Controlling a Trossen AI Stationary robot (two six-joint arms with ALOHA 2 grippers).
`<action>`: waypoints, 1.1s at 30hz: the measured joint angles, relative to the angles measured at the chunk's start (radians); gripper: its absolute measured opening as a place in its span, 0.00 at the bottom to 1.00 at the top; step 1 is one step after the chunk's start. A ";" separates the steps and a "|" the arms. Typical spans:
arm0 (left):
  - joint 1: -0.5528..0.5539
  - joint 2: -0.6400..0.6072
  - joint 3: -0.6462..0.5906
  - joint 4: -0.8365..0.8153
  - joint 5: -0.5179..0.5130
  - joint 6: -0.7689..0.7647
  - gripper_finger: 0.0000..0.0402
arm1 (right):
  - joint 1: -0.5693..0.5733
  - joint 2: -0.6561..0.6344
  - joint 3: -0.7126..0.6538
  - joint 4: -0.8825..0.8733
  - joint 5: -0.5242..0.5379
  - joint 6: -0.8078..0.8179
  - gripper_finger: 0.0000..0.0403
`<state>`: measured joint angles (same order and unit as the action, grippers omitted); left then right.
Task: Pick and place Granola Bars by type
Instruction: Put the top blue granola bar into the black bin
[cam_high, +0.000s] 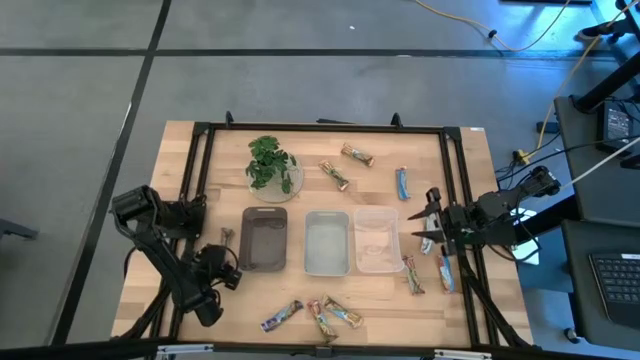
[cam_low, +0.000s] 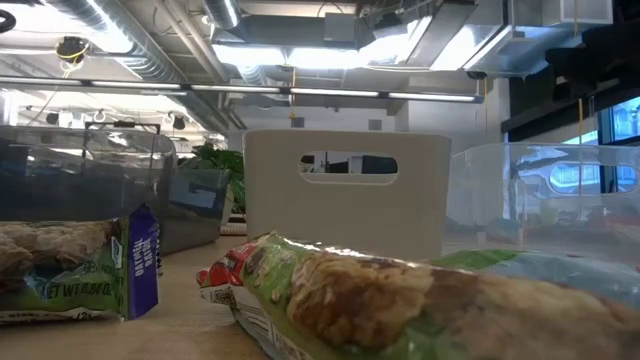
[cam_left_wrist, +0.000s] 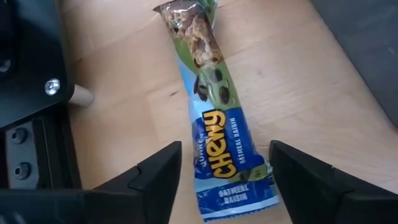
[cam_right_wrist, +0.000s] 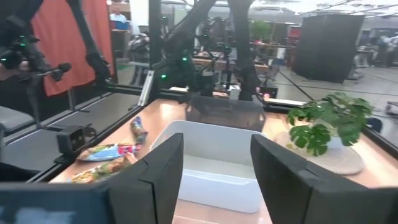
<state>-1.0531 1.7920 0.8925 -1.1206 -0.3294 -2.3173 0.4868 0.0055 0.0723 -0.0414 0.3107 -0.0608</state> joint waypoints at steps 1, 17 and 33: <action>0.000 0.000 0.000 0.000 0.002 0.000 0.55 | 0.000 0.000 0.000 0.000 0.011 0.000 0.47; 0.000 0.000 0.000 -0.010 0.014 0.000 0.26 | 0.000 0.000 0.000 0.000 0.021 0.004 0.47; 0.025 -0.148 0.000 -0.199 -0.003 -0.028 0.25 | 0.000 0.000 0.000 0.000 0.019 0.004 0.47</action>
<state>-1.0280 1.6443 0.8928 -1.3196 -0.3324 -2.3456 0.4869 0.0055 0.0723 -0.0418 0.3298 -0.0572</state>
